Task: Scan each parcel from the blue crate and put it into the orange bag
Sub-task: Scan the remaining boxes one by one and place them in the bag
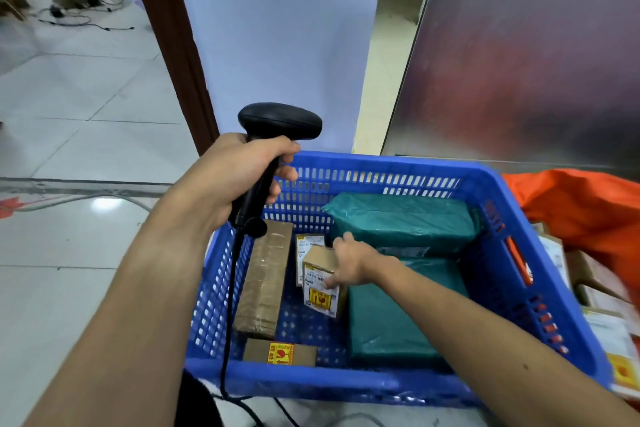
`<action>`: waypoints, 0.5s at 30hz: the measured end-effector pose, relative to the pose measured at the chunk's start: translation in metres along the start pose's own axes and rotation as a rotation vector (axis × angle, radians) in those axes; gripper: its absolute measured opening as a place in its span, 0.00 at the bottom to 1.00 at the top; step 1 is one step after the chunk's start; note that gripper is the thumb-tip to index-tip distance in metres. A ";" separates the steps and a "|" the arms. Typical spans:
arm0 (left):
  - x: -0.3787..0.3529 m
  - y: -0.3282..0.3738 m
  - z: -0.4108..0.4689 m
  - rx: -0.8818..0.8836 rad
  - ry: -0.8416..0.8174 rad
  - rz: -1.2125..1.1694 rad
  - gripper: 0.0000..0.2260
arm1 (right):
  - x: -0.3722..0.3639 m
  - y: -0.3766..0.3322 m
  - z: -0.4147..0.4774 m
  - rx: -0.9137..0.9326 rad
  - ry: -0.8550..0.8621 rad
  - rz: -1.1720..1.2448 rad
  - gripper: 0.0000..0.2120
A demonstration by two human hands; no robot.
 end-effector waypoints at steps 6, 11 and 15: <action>-0.013 -0.003 -0.003 0.017 -0.007 -0.033 0.07 | 0.080 0.033 -0.068 -0.048 0.068 0.176 0.31; -0.039 -0.004 -0.008 0.008 -0.040 -0.053 0.05 | 0.138 0.068 -0.152 -0.048 0.181 0.418 0.24; -0.069 -0.003 -0.021 -0.021 -0.108 0.001 0.05 | 0.159 0.101 -0.218 -0.077 0.284 0.483 0.23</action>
Point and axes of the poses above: each hand's wrist, its own z-axis towards the middle knuckle, its own x-axis out of the back of the hand, y = z × x, the point moved 1 cm from there along z, towards the middle knuckle, and after that the axes turned 1 degree about z, right-handed, at the moved point
